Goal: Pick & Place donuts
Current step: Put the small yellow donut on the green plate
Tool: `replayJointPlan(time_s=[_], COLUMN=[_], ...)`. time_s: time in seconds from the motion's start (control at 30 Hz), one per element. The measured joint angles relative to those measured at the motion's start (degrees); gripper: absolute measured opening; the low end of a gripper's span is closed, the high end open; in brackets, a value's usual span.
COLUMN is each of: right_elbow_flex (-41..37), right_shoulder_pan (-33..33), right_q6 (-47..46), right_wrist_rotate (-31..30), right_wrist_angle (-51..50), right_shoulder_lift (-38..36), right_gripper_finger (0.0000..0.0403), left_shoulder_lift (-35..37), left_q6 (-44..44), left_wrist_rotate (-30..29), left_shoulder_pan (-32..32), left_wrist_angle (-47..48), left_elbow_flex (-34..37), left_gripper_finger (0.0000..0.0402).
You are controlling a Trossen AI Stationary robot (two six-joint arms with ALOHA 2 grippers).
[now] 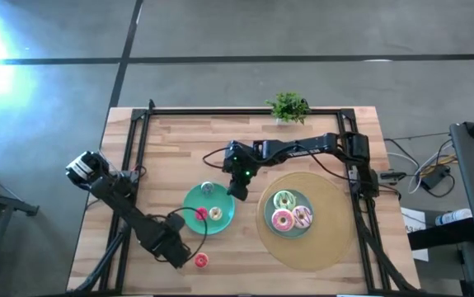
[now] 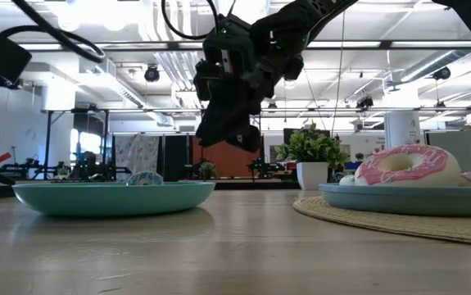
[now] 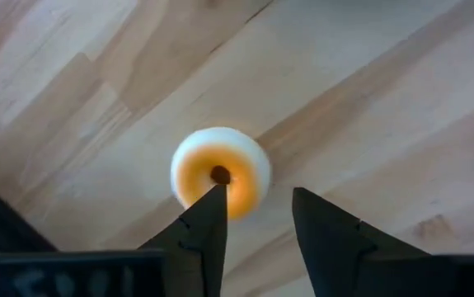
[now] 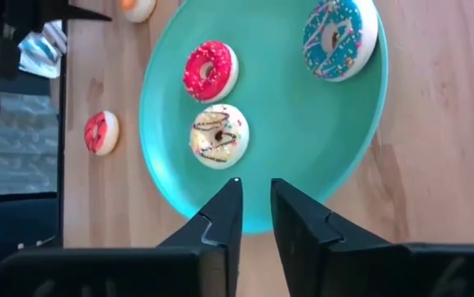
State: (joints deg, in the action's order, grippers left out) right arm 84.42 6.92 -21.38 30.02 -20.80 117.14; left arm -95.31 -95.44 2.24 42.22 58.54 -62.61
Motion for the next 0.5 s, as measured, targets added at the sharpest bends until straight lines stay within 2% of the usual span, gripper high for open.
replayJointPlan(time_s=[0.23, 0.5], right_elbow_flex=[0.0, 0.0], right_shoulder_pan=[0.0, 0.0], right_q6=[0.0, 0.0], right_wrist_rotate=[0.0, 0.0], right_wrist_angle=[0.0, 0.0], right_shoulder_lift=[0.0, 0.0], right_gripper_finger=[0.0085, 0.0088], left_shoulder_lift=[-0.2, -3.4], left_q6=[0.8, 3.6], left_wrist_rotate=[-0.3, 0.7], left_shoulder_pan=[0.0, 0.0], left_wrist_angle=[-0.5, -2.5], left_elbow_flex=[0.0, 0.0], left_gripper_finger=[0.0155, 0.015])
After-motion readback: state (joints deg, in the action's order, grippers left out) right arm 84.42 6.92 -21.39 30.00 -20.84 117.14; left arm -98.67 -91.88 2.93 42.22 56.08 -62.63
